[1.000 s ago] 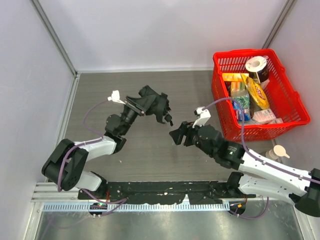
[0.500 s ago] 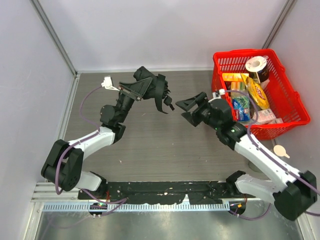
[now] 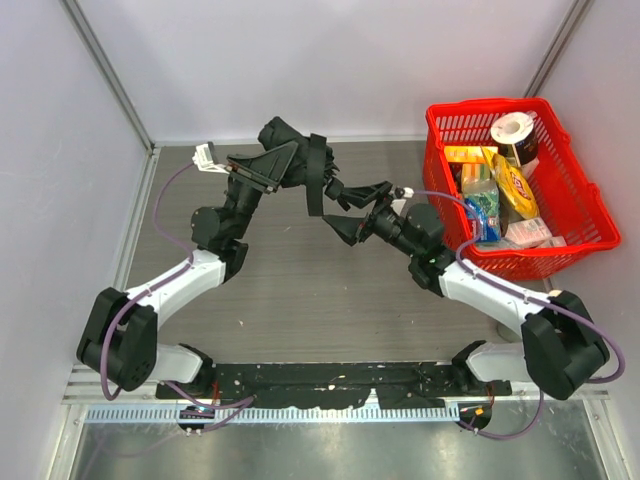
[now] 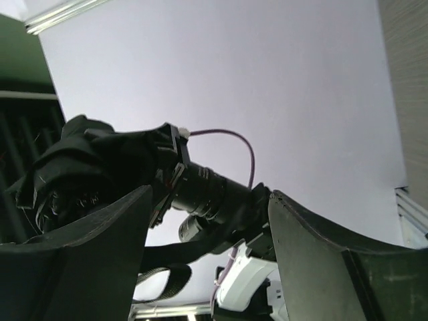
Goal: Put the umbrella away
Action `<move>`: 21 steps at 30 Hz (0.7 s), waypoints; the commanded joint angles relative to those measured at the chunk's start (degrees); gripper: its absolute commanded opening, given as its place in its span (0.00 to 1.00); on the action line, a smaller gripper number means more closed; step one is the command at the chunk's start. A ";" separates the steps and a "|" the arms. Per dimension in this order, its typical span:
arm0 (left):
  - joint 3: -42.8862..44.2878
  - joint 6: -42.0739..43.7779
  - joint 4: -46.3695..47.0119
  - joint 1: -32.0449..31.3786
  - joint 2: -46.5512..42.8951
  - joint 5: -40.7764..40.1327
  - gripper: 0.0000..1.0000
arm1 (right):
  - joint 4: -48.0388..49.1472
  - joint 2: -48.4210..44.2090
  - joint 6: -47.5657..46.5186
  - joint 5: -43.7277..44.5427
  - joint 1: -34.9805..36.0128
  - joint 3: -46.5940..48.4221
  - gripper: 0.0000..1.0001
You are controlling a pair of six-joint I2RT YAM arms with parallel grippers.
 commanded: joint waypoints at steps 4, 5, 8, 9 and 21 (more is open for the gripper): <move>4.45 -0.86 16.37 -0.49 -1.55 -0.91 0.00 | 16.49 5.43 17.17 0.38 5.41 0.29 0.70; 4.45 -0.51 16.37 -0.40 -1.82 -1.17 0.00 | 16.49 5.43 17.43 0.64 5.76 0.90 0.70; 4.45 0.03 16.37 -0.49 -1.99 -1.34 0.00 | 15.97 4.82 17.96 0.56 6.99 0.65 0.70; 4.45 -0.15 16.28 -0.49 -1.99 -1.26 0.00 | 15.35 3.86 18.14 0.90 7.00 -0.05 0.70; 4.01 0.20 16.28 -0.75 -3.05 0.06 0.00 | 16.48 3.94 19.45 2.58 8.93 1.61 0.60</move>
